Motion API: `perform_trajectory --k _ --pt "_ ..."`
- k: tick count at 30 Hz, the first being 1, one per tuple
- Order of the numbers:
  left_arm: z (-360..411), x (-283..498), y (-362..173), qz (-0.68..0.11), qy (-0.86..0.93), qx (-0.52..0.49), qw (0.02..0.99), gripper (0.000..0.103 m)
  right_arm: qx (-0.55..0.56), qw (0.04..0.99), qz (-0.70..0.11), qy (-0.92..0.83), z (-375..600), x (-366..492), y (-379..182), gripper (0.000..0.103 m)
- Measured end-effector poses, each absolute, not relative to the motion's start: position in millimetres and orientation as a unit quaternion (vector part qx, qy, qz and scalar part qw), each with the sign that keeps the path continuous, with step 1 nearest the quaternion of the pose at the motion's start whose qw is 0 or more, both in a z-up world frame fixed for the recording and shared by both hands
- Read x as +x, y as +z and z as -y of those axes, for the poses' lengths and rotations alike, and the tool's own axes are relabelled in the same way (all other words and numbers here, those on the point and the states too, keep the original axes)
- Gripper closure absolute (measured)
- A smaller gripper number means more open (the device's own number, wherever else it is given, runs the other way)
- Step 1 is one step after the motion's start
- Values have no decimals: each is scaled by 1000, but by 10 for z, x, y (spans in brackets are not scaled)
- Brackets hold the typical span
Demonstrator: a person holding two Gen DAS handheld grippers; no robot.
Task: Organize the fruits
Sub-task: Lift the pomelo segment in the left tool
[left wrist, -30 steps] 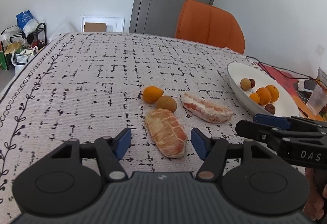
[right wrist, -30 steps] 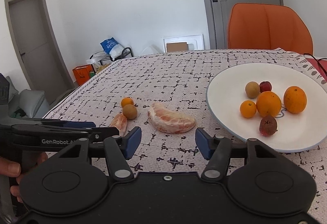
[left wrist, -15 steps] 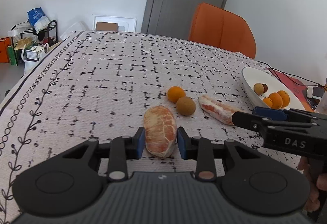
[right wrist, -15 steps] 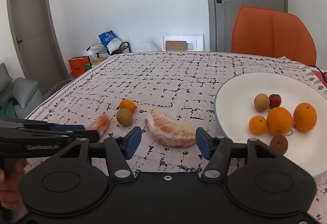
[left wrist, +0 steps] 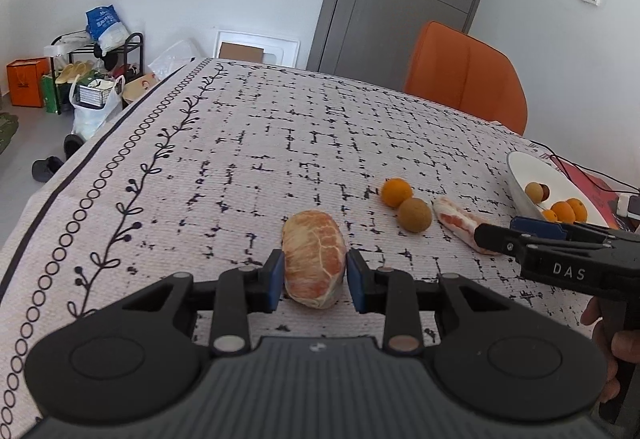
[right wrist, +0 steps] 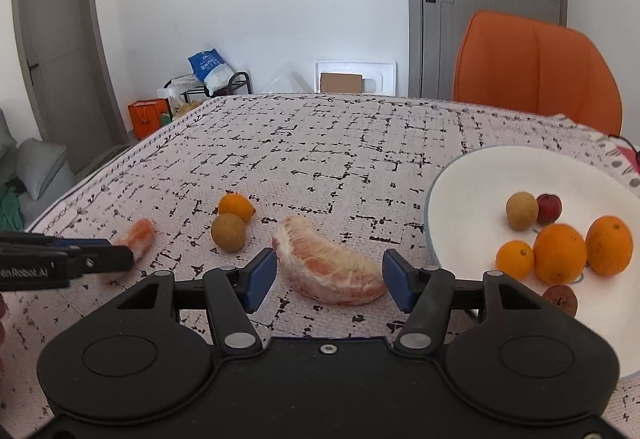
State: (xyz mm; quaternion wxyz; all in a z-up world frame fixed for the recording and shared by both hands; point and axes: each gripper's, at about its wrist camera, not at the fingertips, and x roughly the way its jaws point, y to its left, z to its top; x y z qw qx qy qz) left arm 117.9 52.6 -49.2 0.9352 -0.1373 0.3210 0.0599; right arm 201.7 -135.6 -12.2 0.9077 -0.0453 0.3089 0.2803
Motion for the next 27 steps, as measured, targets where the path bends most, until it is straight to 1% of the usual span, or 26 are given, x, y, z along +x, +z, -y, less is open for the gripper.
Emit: perform_trajectory --k 2,4,11,21,27 --pt "-532 1167 -487 -319 65 -136 936 71 -47 908 -311 277 1350 1993 -116 45" --pt "-525 1160 -476 -314 70 -130 938 68 -44 907 -312 279 1358 1974 -108 45" --pt "-477 1220 -504 -318 74 -122 937 67 -36 892 -320 317 1329 1860 -58 45" --pt "-466 1236 -527 -315 65 -110 941 71 -41 899 -307 309 1300 1920 -26 44" --pt "-519 1233 -512 -314 56 -121 940 72 -58 900 -309 302 1230 2029 -56 44"
